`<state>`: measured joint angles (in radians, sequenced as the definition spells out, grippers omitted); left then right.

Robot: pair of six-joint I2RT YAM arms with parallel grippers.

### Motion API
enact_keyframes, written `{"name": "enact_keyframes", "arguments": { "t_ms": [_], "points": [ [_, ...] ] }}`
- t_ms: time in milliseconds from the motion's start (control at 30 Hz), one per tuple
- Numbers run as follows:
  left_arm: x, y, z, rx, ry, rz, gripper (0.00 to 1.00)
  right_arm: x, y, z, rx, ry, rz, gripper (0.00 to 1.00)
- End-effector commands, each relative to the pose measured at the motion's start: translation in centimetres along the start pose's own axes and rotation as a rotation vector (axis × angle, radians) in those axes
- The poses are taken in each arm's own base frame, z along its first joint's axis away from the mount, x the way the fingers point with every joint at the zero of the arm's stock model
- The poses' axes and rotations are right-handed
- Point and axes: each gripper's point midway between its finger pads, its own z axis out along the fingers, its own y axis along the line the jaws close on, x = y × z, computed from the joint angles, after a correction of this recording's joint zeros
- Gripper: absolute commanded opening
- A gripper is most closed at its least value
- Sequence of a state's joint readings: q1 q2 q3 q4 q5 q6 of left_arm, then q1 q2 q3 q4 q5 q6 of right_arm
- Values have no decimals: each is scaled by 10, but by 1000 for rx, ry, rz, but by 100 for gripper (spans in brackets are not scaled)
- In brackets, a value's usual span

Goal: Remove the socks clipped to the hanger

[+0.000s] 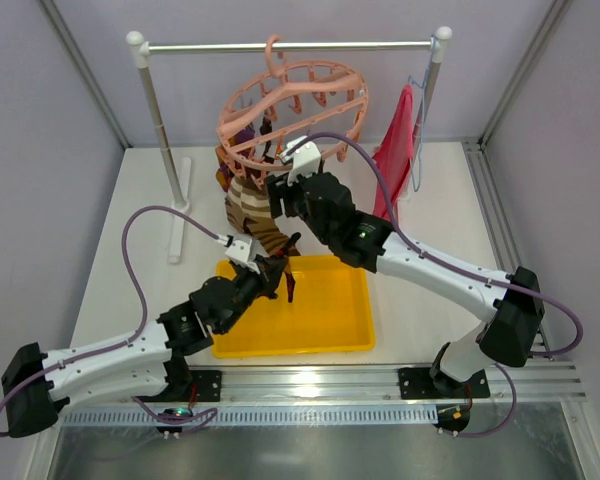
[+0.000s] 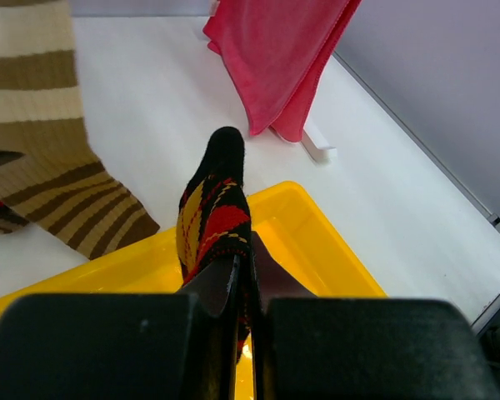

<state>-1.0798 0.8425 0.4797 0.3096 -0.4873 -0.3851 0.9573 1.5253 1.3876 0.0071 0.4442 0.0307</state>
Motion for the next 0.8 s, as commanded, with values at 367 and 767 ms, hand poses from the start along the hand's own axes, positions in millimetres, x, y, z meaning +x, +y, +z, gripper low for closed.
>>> {"name": "enact_keyframes", "arguments": {
  "t_ms": [367, 767],
  "points": [
    [26, -22, -23, 180, 111, -23, 0, 21, -30, -37, 77, -7, 55, 93],
    [66, -80, -5, 411, 242, 26, 0, 82, -100, -119, 280, 46, 123, 100]
  ]
}}
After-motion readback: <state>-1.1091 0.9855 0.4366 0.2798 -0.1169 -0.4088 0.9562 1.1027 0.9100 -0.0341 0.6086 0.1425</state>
